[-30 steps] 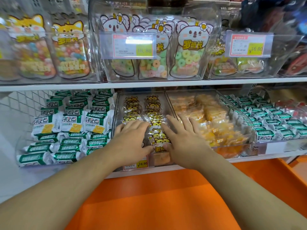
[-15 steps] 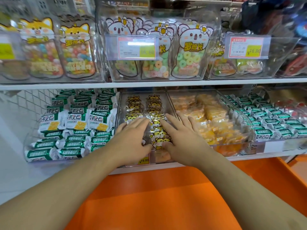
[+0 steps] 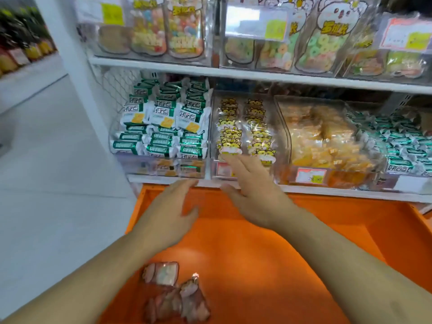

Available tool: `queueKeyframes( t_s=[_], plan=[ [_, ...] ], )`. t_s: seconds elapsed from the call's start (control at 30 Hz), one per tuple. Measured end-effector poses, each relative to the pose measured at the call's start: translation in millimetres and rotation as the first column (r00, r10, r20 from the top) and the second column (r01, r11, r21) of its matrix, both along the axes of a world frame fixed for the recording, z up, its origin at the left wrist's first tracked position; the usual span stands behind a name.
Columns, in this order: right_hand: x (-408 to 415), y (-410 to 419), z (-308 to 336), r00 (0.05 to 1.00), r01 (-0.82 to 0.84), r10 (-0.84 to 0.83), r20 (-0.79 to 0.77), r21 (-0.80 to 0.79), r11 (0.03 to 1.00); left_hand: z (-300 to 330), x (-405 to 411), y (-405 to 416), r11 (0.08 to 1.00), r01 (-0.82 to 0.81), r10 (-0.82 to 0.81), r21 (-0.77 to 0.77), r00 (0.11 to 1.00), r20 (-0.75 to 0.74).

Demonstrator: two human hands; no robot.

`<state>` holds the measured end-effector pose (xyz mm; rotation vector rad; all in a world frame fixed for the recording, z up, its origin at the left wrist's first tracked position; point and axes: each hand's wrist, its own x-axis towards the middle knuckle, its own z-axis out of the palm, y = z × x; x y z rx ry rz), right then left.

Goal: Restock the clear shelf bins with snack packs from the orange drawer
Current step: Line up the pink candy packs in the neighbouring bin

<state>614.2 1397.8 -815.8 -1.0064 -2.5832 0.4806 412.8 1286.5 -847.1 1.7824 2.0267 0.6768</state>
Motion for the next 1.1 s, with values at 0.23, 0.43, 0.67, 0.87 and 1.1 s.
queueKeyframes(
  t_s=[0.23,0.43,0.67,0.87,1.1],
  plan=[
    [-31,-66,-122,0.909,-0.087,0.213,0.358,-0.337,0.937,-103,-35,-58,0.952,-0.103,0.112,-0.288,0.994,0.015],
    [-42,-75,-222,0.852,-0.007,0.29,0.437,-0.545,0.839,-179,-58,-65,0.863,-0.043,0.068,-0.504,0.997,0.032],
    [-59,-73,-300,0.775,-0.06,0.429,0.464,-0.622,0.781,-245,-66,-28,0.746,0.004,0.002,-0.666,1.0,0.008],
    [-55,-76,-324,0.705,-0.088,0.455,0.544,-0.569,0.817,-287,-55,-20,0.627,-0.012,-0.114,-0.779,0.988,-0.108],
    [-52,-73,-322,0.802,0.076,0.352,0.482,-0.668,0.74,-272,-51,-17,0.654,0.026,-0.191,-0.756,0.973,-0.131]
  ],
)
